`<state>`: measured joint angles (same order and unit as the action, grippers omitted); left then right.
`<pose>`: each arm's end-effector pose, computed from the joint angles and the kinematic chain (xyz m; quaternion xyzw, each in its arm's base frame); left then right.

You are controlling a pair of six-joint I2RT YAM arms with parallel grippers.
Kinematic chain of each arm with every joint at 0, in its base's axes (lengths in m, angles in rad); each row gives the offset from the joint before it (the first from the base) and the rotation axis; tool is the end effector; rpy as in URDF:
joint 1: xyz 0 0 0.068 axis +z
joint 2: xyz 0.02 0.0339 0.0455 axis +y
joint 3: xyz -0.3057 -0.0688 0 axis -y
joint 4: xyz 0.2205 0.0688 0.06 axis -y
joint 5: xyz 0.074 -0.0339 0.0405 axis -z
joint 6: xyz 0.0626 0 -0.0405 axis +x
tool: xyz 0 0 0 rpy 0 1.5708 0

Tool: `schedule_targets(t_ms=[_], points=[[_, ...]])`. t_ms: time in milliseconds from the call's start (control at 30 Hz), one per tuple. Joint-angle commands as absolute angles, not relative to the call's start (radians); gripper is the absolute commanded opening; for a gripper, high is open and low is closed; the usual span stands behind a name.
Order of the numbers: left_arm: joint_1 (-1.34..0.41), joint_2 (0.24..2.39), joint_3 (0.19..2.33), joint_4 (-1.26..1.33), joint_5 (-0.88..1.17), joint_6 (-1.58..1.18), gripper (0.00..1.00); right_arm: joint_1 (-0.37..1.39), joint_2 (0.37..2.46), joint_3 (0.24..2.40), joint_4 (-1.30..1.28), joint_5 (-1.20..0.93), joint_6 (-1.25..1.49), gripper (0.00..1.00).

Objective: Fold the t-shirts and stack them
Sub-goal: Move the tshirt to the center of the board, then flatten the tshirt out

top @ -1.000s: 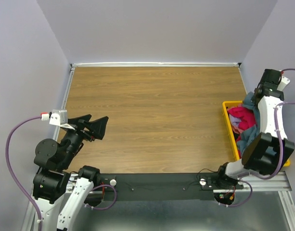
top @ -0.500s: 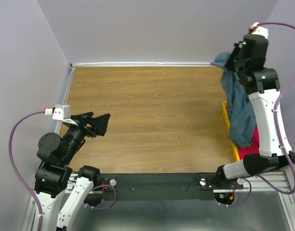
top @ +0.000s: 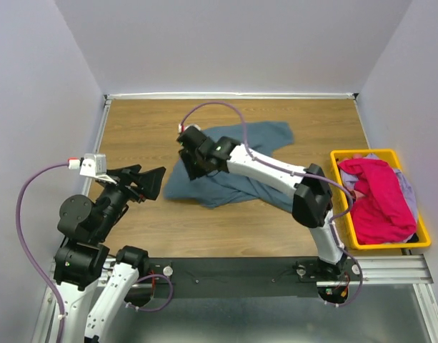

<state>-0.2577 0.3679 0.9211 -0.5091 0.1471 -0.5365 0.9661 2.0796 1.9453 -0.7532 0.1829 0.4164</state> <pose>0.0234 -0.0157 0.3963 -0.0432 0.6902 -0.3255 0.6449 0.2828 0.3893 0.3053 -0.2252 0.9114 0.1464 0.3119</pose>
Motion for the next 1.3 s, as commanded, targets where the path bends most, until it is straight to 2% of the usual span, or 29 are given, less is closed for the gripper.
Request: schedule_targets(t_ms=[0,67,167,267,433,533,733,833,900,1000,1167,1267], points=[[-0.265,0.396,0.864,-0.465,0.123,-0.590,0.98,0.966,2.028,1.936,-0.753,0.155,0.393,0.57],[-0.265,0.432,0.833,-0.447,0.103,-0.607,0.98,0.936,1.973,1.882,-0.755,0.216,0.335,0.63],[-0.265,0.488,0.795,-0.399,0.106,-0.630,0.98,0.821,1.901,1.728,-0.735,0.177,0.325,0.63],[-0.265,0.633,0.767,-0.336,0.103,-0.629,0.98,0.679,1.800,1.529,-0.674,0.143,0.339,0.60],[-0.268,0.854,0.764,-0.230,0.042,-0.606,0.98,0.528,1.717,1.315,-0.575,0.054,0.365,0.58],[-0.264,1.007,0.798,-0.172,-0.038,-0.563,0.99,0.476,1.706,1.233,-0.555,0.012,0.370,0.57],[-0.170,1.371,0.981,-0.091,-0.022,-0.439,0.98,0.431,1.666,1.140,-0.541,0.012,0.361,0.56],[-0.135,1.560,1.101,-0.084,-0.015,-0.404,0.89,0.431,1.646,1.134,-0.543,0.005,0.370,0.56],[-0.129,1.687,1.178,-0.086,0.023,-0.391,0.78,0.430,1.635,1.135,-0.545,0.006,0.374,0.56],[-0.129,1.807,1.239,-0.110,0.077,-0.390,0.67,0.431,1.620,1.126,-0.560,0.005,0.368,0.58],[-0.127,1.855,1.181,-0.110,0.086,-0.411,0.63,0.431,1.603,1.091,-0.598,0.008,0.361,0.58],[-0.120,1.845,1.123,-0.107,0.089,-0.429,0.58,0.431,1.597,1.077,-0.600,0.005,0.360,0.58]])
